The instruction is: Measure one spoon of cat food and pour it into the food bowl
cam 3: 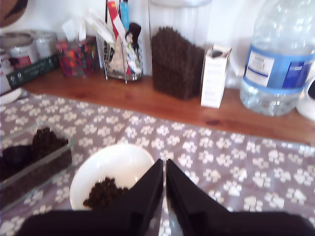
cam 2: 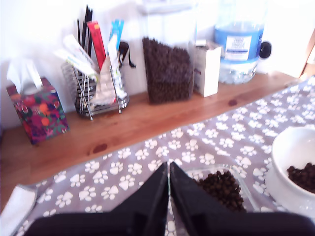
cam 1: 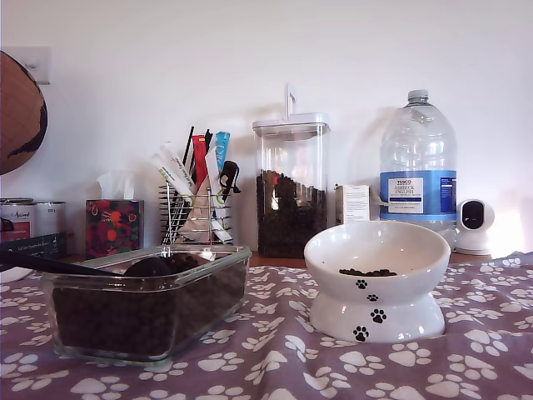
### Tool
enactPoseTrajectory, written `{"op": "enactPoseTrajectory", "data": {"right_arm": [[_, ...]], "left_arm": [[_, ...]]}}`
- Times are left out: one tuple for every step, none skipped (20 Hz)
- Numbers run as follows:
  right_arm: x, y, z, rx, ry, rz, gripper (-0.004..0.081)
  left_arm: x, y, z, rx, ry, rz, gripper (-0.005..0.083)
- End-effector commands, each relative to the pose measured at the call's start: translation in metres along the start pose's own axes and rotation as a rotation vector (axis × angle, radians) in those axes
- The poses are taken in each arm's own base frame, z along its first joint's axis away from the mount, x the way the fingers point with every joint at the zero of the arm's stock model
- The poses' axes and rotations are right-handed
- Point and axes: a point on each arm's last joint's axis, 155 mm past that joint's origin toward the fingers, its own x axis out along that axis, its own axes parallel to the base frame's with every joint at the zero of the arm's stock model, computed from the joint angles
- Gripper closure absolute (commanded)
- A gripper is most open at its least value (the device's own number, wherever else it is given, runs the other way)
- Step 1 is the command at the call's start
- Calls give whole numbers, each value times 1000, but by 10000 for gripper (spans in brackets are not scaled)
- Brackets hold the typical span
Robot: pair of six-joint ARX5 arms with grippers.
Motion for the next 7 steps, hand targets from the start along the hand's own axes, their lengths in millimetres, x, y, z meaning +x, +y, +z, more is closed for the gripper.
{"op": "enactPoseTrajectory", "data": {"right_arm": [[-1,2,-6,13,35,9,780],[-1,3,-14,18,66,11,780],[-2,4,-22,24,99,14,781],[-3,5,-30,29,128,17,781],[-4,5,-37,34,157,19,781],[-5,6,-43,38,183,22,780],[-6,7,-47,40,197,24,780]], "left_arm": [[1,0,-11,6,32,1,789],[1,0,-16,6,53,1,789],[1,0,-21,6,74,1,789],[0,0,-27,6,96,1,789],[0,0,-32,6,117,2,789],[-1,1,-37,6,137,2,789],[-2,1,-41,7,154,3,789]]}}
